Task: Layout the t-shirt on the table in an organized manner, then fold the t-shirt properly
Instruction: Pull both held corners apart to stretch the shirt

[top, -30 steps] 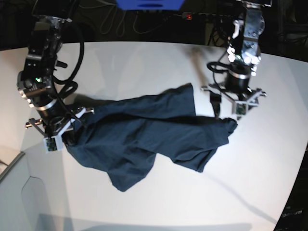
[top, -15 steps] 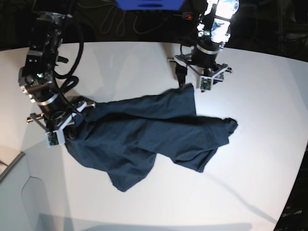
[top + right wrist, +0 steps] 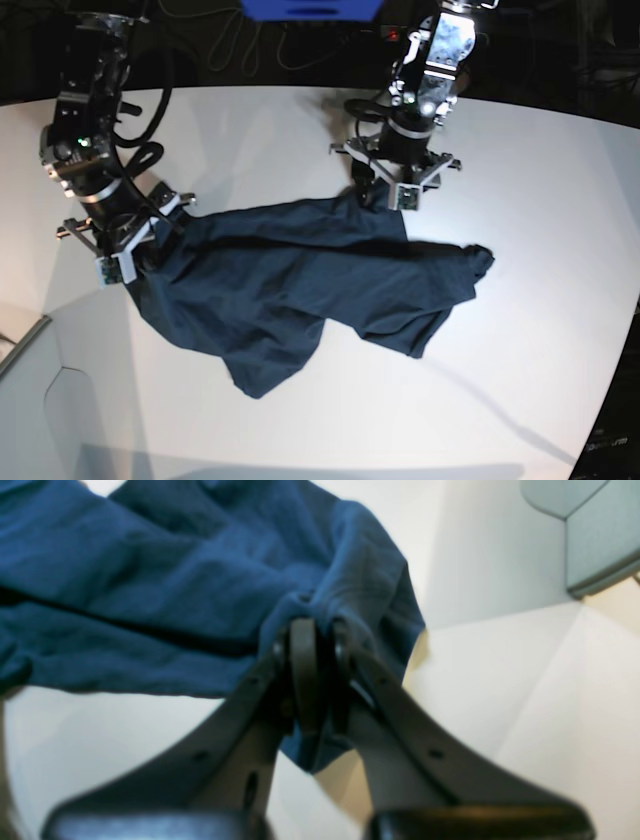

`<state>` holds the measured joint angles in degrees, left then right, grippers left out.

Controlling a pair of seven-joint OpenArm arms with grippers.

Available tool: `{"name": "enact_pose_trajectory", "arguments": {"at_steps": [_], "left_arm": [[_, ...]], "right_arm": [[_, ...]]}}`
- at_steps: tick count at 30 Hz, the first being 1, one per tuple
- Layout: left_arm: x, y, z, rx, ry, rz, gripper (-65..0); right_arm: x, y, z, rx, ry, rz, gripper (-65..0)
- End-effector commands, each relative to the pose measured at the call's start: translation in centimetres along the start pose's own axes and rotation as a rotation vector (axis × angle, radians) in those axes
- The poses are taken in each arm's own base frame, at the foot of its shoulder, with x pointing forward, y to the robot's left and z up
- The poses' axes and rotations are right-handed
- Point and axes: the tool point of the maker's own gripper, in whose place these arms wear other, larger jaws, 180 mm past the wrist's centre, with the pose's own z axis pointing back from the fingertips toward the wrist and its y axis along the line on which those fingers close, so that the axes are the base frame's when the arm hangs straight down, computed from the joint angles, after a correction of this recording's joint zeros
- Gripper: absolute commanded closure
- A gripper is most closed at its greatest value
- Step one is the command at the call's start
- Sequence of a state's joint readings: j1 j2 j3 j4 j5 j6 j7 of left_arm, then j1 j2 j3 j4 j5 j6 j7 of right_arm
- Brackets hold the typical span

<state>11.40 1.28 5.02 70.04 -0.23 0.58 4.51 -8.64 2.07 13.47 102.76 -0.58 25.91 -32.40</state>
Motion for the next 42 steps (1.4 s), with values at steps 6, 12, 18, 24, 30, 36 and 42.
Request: {"name": "enact_pose_trajectory", "arguments": {"at_steps": [6,12,18,24,30,36,42], "left_arm": [[2.2,2.9,0.0,0.064,-0.059,0.017,-0.6],[6.1,10.1,2.9,0.227,-0.174,0.034,0.0],[10.1,15.7,6.3,0.353,-0.28,-0.006,0.0],[10.6,17.8,8.1,0.411,-0.3,-0.011,0.0],[9.5,17.9,8.6,0.417,-0.278,-0.013,0.0],[9.0,18.7,9.2,0.441,-0.27,-0.01,0.0],[9.0,19.7,9.6,0.467,-0.272,-0.006,0.0]], "right_arm": [[-1.3,0.4,1.0,0.007,0.009,-0.006,0.0],[-4.8,4.2,1.9,0.103,0.094,0.007,0.0],[-7.2,11.5,2.3,0.294,0.159,0.047,-2.0],[-10.0,13.9,2.3,0.362,0.235,0.047,-24.4],[-8.5,10.5,3.7,0.266,0.182,0.03,-35.3],[-10.3,4.8,2.8,0.113,0.231,-0.045,-35.5],[-12.9,1.4,1.4,0.035,0.297,-0.122,-35.5]]}}
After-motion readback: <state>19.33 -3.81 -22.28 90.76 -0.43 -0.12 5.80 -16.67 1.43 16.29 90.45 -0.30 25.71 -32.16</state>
